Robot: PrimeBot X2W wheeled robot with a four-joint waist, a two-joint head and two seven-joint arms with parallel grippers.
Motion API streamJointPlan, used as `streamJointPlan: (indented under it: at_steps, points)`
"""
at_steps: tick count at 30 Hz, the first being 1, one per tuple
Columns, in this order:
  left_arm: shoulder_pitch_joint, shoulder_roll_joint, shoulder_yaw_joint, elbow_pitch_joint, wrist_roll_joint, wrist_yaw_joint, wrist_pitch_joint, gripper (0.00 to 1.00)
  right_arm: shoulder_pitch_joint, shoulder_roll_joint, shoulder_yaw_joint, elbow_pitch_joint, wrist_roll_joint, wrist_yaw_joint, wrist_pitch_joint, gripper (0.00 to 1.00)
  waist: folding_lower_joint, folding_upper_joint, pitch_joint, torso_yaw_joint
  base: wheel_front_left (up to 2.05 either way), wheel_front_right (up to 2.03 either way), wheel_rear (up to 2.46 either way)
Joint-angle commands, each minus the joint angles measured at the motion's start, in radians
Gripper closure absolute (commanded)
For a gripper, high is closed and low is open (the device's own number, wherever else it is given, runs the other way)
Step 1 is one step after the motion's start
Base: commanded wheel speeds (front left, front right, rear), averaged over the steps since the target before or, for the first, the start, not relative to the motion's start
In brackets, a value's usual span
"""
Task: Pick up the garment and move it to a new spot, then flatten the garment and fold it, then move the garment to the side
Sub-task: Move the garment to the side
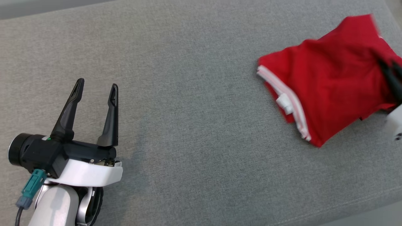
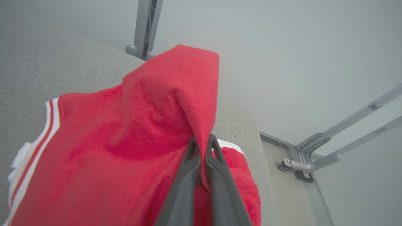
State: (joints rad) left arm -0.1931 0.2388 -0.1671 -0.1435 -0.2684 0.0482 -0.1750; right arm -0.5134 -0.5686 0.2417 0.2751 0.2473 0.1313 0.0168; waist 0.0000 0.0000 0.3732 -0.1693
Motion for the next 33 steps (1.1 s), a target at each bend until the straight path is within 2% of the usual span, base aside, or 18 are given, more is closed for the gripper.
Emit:
streamJointPlan:
  at_steps: [1, 6, 12, 13, 14, 21, 25, 29, 33]
  points:
    - [-0.019, 0.006, -0.002, -0.004, 0.016, -0.004, 0.002, 0.0, -0.01, -0.018, -0.019, 0.009, 0.006, -0.001, -0.005, 1.0, 0.0, 0.0, 0.016, -0.014, 0.0, 0.0, 0.0]
    - [-0.046, 0.014, -0.018, -0.011, 0.013, -0.015, 0.013, 0.0, -0.009, -0.069, -0.104, 0.073, 0.014, -0.001, -0.007, 1.0, 0.0, 0.0, 0.041, -0.017, 0.0, 0.0, 0.0]
    - [-0.07, 0.024, -0.024, -0.012, 0.02, -0.02, 0.024, 0.0, -0.048, -0.039, -0.15, 0.211, 0.032, -0.001, -0.012, 1.0, 0.0, 0.0, 0.075, -0.012, 0.0, 0.0, 0.0]
    - [-0.074, 0.025, -0.024, -0.014, 0.019, -0.02, 0.026, 0.0, -0.059, -0.031, -0.166, 0.241, 0.034, -0.001, -0.016, 0.56, 0.0, 0.0, 0.08, -0.011, 0.0, 0.0, 0.0]
    - [-0.075, 0.024, -0.026, -0.013, 0.018, -0.019, 0.028, 0.0, -0.067, -0.025, -0.181, 0.276, 0.028, -0.001, -0.014, 0.0, 0.0, 0.0, 0.085, -0.008, 0.0, 0.0, 0.0]
    - [-0.08, 0.026, -0.023, 0.013, 0.008, -0.011, 0.023, 0.0, -0.085, 0.024, -0.244, 0.405, 0.03, -0.001, -0.105, 0.0, 0.0, 0.0, 0.083, 0.005, 0.0, 0.0, 0.0]
    - [-0.062, 0.021, -0.021, 0.029, 0.0, -0.004, 0.016, 0.0, -0.072, 0.052, -0.26, 0.408, 0.037, -0.001, -0.158, 0.0, 0.0, 0.0, 0.06, 0.005, 0.0, 0.0, 0.0]
    - [-0.032, 0.015, -0.014, 0.048, -0.008, 0.009, 0.006, 0.0, -0.041, 0.101, -0.288, 0.353, 0.048, -0.001, -0.215, 0.0, 0.0, 0.0, 0.01, 0.001, 0.0, 0.0, 0.0]
    - [0.001, 0.007, -0.01, 0.056, -0.018, 0.025, 0.001, 0.0, 0.017, 0.168, -0.307, 0.235, 0.036, -0.001, -0.225, 0.0, 0.0, 0.0, -0.043, 0.005, 0.0, 0.0, 0.0]
